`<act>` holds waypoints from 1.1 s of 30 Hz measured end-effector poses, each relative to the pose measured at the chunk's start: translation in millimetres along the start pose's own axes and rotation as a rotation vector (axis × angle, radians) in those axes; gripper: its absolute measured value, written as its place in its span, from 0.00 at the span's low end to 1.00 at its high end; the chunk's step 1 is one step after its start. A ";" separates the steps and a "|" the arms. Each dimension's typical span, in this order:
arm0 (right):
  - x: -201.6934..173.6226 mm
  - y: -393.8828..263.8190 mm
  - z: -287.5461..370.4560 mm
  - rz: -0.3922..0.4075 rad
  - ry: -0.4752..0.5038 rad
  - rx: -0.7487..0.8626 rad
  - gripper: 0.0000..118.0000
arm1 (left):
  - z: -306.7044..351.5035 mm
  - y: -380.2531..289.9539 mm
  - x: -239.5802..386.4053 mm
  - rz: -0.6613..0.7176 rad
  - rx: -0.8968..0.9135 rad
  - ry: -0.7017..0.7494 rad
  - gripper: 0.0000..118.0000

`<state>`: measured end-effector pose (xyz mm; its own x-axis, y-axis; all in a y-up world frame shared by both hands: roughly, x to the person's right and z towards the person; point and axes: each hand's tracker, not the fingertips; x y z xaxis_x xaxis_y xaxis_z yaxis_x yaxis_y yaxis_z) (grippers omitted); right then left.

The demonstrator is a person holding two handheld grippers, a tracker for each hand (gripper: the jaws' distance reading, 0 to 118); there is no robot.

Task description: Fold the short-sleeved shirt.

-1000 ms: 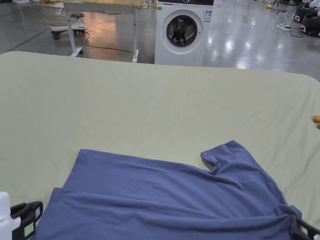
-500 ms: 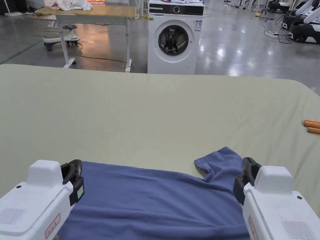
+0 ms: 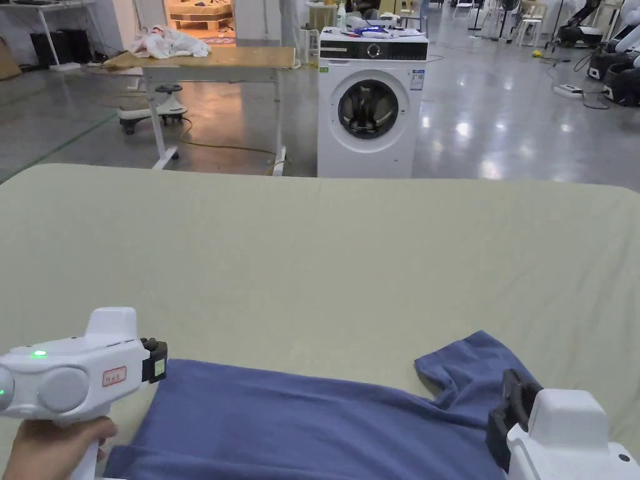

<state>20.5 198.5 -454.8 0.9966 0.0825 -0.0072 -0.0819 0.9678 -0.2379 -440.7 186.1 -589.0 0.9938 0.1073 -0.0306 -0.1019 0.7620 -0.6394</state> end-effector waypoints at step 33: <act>107.4 1.7 -108.2 -0.007 -0.028 -0.454 0.15 | -58.2 6.4 2.8 -0.067 -0.183 -0.046 0.02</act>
<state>128.8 183.3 -561.1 0.9958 0.0888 0.0207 -0.0551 0.7669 -0.6394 -436.0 154.2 -637.9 0.9945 0.0923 0.0493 -0.0214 0.6403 -0.7678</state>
